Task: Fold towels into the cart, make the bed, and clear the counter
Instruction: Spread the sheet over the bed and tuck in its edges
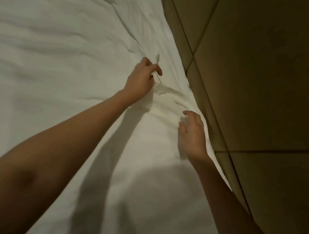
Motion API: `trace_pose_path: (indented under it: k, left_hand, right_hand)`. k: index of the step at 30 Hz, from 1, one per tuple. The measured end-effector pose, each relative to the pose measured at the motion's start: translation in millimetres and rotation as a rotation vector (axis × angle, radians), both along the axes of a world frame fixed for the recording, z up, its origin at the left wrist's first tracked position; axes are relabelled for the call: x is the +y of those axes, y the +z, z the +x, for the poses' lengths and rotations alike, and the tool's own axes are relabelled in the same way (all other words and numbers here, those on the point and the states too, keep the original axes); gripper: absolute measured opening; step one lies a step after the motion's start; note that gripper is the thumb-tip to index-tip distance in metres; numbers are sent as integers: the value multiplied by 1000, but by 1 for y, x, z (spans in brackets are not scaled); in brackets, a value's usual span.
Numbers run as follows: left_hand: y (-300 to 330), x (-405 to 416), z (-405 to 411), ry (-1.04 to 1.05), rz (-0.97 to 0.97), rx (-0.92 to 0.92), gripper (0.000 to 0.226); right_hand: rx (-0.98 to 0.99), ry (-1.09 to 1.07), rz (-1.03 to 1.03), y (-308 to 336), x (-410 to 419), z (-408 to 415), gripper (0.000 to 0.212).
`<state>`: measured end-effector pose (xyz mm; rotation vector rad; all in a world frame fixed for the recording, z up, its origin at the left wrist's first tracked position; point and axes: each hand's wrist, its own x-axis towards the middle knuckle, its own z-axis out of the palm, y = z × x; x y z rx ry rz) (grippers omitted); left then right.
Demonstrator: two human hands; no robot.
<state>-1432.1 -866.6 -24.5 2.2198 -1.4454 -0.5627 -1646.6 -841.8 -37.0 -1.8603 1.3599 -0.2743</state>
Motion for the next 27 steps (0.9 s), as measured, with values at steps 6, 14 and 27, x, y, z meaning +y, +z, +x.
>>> trace_pose_path:
  k: [6,14,27]
  left_hand:
    - [-28,-14,45,242,205,155,35]
    - [-31,-39,46,297,86,356,11]
    - [-25,-129,11,100,86,883,38]
  right_hand:
    - [-145,20,77,2,-43,72,31]
    - [-3,99,78,-24,-72,104,11]
    - [-123,-145,-32,-11,-99,90,59]
